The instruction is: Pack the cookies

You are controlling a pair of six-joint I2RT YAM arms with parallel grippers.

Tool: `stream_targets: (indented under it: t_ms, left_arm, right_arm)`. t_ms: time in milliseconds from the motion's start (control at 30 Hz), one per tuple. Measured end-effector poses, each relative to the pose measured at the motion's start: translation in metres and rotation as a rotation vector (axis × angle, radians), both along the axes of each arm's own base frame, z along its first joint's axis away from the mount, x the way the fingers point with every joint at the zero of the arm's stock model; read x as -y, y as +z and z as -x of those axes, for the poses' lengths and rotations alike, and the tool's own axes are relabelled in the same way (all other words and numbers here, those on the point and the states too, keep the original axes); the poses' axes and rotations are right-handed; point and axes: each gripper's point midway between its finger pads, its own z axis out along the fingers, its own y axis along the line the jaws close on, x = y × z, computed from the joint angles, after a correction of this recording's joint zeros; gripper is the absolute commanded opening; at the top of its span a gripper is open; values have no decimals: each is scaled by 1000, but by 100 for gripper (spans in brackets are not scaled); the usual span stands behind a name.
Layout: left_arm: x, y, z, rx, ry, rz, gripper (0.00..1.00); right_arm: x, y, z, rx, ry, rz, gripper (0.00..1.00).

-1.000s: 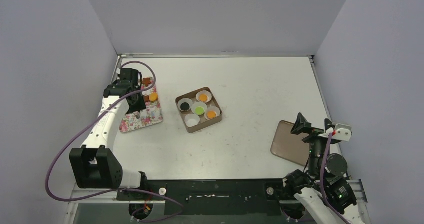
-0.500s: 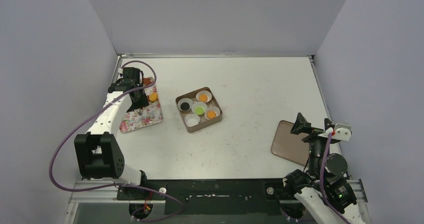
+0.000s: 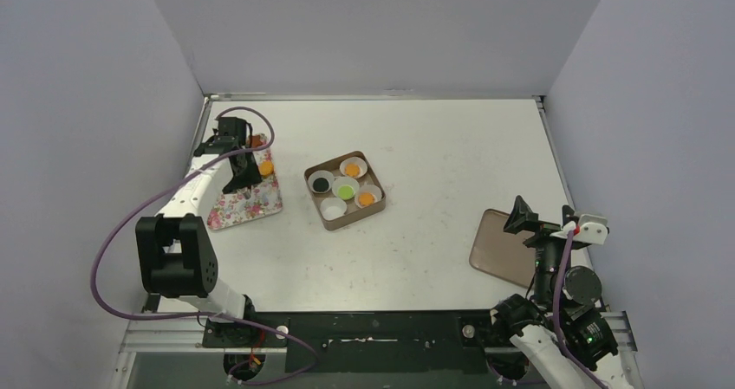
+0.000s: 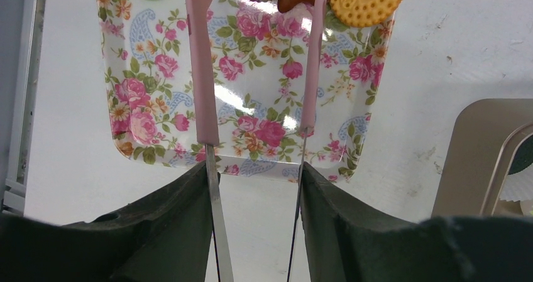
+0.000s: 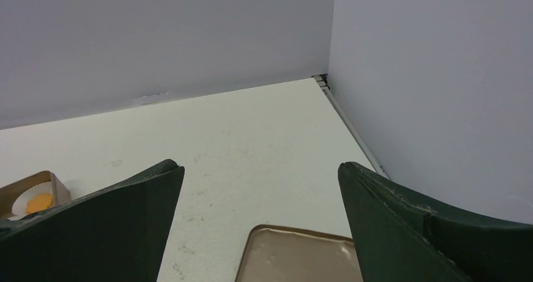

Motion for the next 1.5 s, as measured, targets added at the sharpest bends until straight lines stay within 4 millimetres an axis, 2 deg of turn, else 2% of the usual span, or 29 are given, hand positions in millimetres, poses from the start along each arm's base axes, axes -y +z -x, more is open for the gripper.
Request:
stream_targets:
  t_ms: [300, 400, 633, 767, 1033, 1133, 1233, 1500]
  left_arm:
    - [0, -13, -1, -19, 1, 1, 40]
    - [0, -15, -1, -23, 2, 4, 35]
    - [-9, -15, 0, -22, 30, 12, 28]
    - [-9, -10, 2, -13, 30, 11, 26]
    - [-7, 17, 14, 31, 20, 9, 24]
    - [2, 24, 16, 30, -10, 8, 24]
    - [19, 34, 19, 30, -66, 7, 24]
    - [79, 66, 23, 60, -269, 11, 24]
  right_arm:
    - [0, 0, 0, 2, -1, 1, 100]
    - [0, 1, 0, 3, -1, 1, 100]
    - [-1, 1, 0, 3, 5, 1, 100]
    - [-1, 1, 0, 4, 5, 1, 100]
    - [-1, 0, 0, 3, 5, 1, 100]
    - [-1, 0, 0, 3, 5, 1, 100]
    - [-1, 1, -1, 4, 5, 1, 100]
    - [-1, 0, 0, 3, 5, 1, 100]
